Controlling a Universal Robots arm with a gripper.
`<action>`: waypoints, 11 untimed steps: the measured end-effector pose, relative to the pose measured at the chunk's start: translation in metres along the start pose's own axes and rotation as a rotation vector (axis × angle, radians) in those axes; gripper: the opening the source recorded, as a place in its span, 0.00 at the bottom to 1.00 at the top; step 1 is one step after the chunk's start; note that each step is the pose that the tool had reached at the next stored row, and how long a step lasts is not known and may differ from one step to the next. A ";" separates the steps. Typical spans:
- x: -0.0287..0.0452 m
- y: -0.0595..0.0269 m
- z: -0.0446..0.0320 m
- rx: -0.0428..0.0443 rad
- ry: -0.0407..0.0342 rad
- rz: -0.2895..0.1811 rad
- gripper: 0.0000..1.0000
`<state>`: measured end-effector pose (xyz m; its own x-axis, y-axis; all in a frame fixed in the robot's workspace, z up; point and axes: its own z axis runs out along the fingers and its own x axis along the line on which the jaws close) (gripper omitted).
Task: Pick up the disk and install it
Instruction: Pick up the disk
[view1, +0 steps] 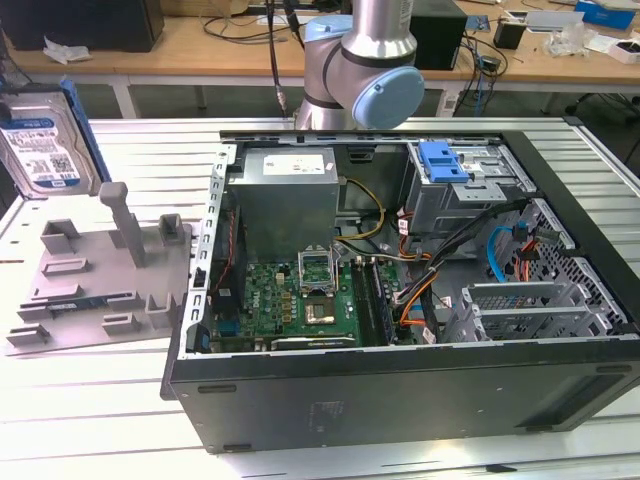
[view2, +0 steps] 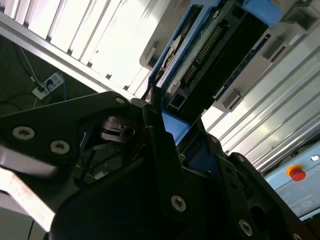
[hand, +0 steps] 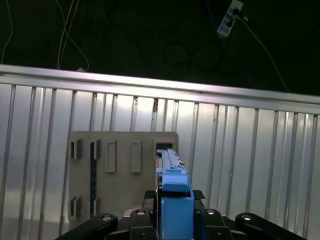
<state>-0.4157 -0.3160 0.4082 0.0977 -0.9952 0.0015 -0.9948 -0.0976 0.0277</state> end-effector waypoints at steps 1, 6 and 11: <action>0.0000 0.0002 -0.0060 -0.0001 0.0000 0.000 0.37; 0.0000 0.0007 -0.0259 0.0000 0.0000 0.000 0.37; 0.0000 0.0012 -0.0412 0.0000 0.0000 0.000 0.37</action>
<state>-0.4158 -0.3159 0.4494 0.0976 -0.9952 0.0015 -0.9948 -0.0976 0.0277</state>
